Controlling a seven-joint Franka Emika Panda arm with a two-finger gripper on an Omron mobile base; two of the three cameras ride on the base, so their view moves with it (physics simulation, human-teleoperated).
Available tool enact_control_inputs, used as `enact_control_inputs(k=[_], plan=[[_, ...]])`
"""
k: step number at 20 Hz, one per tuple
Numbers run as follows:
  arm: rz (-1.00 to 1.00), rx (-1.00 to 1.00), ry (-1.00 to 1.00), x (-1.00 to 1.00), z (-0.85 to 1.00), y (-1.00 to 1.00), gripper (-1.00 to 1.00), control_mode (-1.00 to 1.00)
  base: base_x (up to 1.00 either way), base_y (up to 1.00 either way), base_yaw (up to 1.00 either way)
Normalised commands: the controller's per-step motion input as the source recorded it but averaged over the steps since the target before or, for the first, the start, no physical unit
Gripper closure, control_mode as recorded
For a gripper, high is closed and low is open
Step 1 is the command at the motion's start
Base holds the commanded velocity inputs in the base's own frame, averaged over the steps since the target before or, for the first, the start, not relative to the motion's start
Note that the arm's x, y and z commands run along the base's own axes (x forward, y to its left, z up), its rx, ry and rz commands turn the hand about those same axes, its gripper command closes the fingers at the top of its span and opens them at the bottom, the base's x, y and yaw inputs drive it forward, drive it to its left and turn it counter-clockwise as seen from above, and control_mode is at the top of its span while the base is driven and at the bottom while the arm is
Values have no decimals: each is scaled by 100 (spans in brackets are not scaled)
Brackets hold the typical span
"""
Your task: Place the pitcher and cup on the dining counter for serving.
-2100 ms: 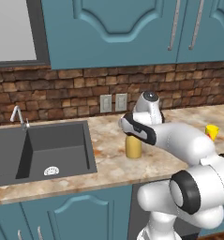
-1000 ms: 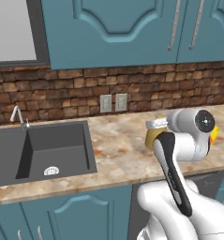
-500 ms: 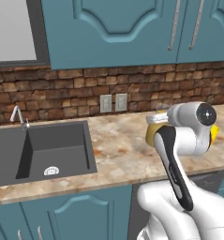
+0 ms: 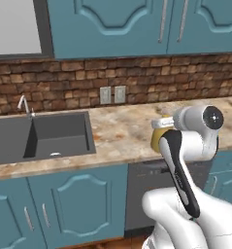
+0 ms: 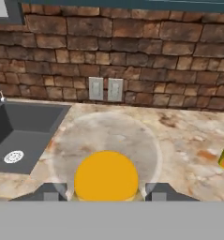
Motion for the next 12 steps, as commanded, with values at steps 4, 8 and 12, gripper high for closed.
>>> enact_control_inputs(k=[4, 8, 12], plan=[[0, 0, 0, 0, 0, 0, 100, 100, -81, 26, 16], [0, 0, 0, 0, 0, 0, 100, 100, -13, 35, 45], [0, 0, 0, 0, 0, 0, 100, 100, 0, 30, 64]])
